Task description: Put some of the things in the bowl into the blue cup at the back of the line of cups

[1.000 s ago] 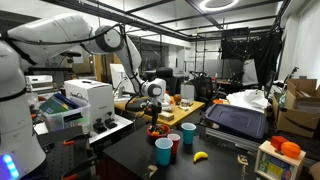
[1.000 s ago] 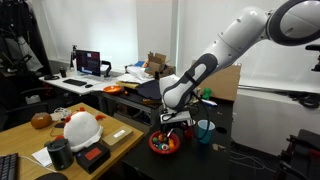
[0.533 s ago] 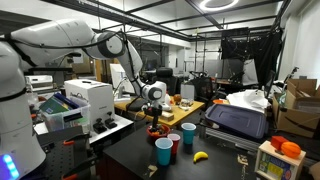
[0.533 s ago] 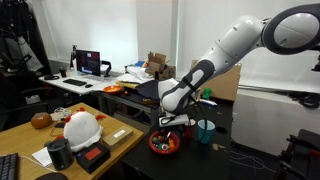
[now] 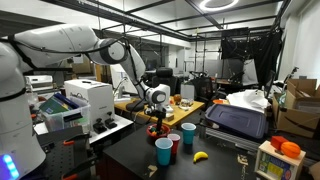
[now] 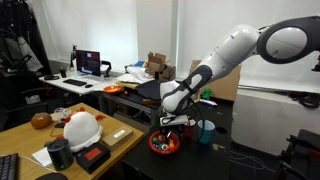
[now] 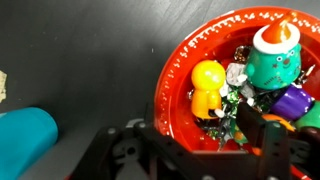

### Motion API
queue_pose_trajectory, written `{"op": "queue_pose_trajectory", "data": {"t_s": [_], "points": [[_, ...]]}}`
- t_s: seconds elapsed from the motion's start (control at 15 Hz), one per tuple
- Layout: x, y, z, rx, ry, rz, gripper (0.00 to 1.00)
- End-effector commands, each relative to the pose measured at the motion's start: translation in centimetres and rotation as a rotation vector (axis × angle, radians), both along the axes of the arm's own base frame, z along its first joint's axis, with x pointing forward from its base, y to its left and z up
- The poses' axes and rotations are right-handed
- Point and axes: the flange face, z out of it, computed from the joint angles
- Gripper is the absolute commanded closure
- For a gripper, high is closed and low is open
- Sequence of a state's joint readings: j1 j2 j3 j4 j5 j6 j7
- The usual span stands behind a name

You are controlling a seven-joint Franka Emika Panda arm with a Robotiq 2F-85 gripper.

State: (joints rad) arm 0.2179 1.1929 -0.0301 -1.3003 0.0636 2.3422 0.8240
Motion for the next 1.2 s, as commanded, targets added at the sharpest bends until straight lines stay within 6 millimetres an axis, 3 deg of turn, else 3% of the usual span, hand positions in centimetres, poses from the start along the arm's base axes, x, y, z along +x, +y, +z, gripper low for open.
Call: {"op": "queue_pose_trajectory", "data": {"t_s": [0.0, 0.27, 0.4, 0.47, 0.53, 0.6, 0.67, 0.87, 1.13], "points": [[0.9, -0.4, -0.5, 0.042, -0.011, 0.008, 0.48], [1.3, -0.7, -0.2, 0.041, -0.013, 0.005, 0.78], [1.5, -0.7, 0.2, 0.036, -0.016, 0.008, 0.87], [1.5, -0.6, 0.3, 0.034, -0.018, 0.011, 0.67], [1.5, -0.5, 0.5, 0.037, -0.020, 0.021, 0.54], [1.5, -0.5, 0.6, 0.040, -0.017, 0.022, 0.92], [1.6, -0.5, 0.6, 0.042, -0.017, 0.025, 0.90], [1.6, -0.6, 1.0, 0.052, -0.015, 0.040, 1.00], [1.5, -0.8, 1.8, 0.065, -0.006, 0.060, 0.97]]}}
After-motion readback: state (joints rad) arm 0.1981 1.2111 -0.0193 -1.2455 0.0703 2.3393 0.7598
